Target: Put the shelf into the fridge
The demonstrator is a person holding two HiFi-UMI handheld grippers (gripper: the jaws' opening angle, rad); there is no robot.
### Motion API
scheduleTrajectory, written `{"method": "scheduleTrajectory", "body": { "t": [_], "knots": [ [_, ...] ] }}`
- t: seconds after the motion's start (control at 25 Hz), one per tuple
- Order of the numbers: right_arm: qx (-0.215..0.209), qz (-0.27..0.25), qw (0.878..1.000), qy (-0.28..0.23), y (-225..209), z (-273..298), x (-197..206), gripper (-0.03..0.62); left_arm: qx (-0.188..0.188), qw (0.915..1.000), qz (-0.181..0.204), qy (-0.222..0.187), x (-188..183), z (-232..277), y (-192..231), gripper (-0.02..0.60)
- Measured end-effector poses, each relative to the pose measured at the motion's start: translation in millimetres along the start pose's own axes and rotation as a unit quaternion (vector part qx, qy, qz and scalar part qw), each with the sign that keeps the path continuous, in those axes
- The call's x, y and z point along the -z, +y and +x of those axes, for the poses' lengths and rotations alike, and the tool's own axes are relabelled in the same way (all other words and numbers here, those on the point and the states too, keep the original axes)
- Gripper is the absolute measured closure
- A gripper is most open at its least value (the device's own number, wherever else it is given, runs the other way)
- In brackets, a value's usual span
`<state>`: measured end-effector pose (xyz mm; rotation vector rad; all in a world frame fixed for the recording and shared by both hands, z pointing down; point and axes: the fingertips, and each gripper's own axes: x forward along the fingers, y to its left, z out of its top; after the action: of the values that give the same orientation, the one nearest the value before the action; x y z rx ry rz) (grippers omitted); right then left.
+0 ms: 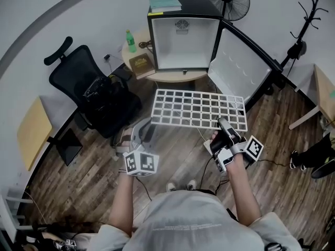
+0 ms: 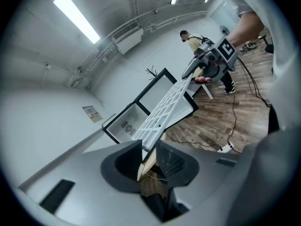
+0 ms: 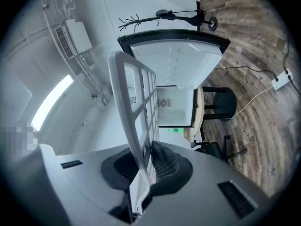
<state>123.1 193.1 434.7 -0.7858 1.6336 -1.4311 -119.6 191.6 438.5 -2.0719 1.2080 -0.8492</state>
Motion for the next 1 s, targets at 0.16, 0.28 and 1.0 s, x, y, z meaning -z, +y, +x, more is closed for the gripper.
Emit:
{"method": "scheduleTrajectory", "body": {
  "t": [0.16,0.28,1.0],
  "knots": [
    [0.0,-0.001,1.0,0.006,3,6,-3,0.537,-0.009,0.9998,0.02,0.002,-2,3,6,0.492],
    [-0.001,-0.007,1.0,0.014,6,11,-8,0.537,-0.016,0.9997,0.015,0.004,-6,6,9,0.492],
    [-0.011,-0.035,0.995,0.088,10,79,-54,0.538,-0.07,0.9965,-0.009,0.043,-17,48,41,0.492]
  ]
}}
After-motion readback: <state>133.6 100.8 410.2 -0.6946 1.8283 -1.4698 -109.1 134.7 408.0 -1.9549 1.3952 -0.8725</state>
